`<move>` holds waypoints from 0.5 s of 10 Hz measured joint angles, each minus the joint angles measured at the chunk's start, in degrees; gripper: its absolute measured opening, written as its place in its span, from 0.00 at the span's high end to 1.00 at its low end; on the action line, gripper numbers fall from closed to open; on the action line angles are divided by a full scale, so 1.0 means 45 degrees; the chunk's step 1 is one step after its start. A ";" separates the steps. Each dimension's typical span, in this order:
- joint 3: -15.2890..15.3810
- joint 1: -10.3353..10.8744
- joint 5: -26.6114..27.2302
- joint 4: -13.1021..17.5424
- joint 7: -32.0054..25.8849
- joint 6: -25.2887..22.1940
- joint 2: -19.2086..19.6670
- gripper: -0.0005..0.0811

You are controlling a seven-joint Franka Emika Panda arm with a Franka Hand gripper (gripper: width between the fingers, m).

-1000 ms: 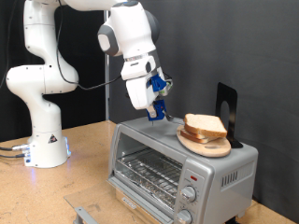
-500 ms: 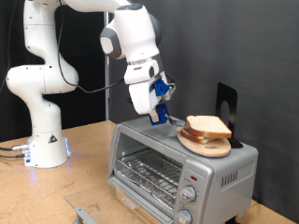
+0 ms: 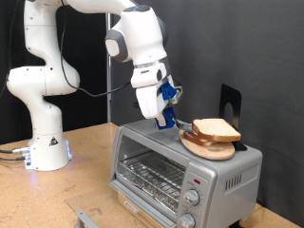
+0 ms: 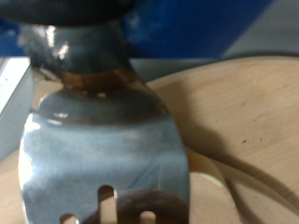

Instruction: Make a piece of toast with the oven

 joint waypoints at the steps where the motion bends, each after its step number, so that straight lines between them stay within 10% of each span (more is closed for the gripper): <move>1: 0.0018 0.0000 -0.0102 0.0095 0.0092 0.0001 0.0101 0.51; 5: 0.0116 0.0001 -0.0432 0.0463 0.0415 0.0015 0.0502 0.51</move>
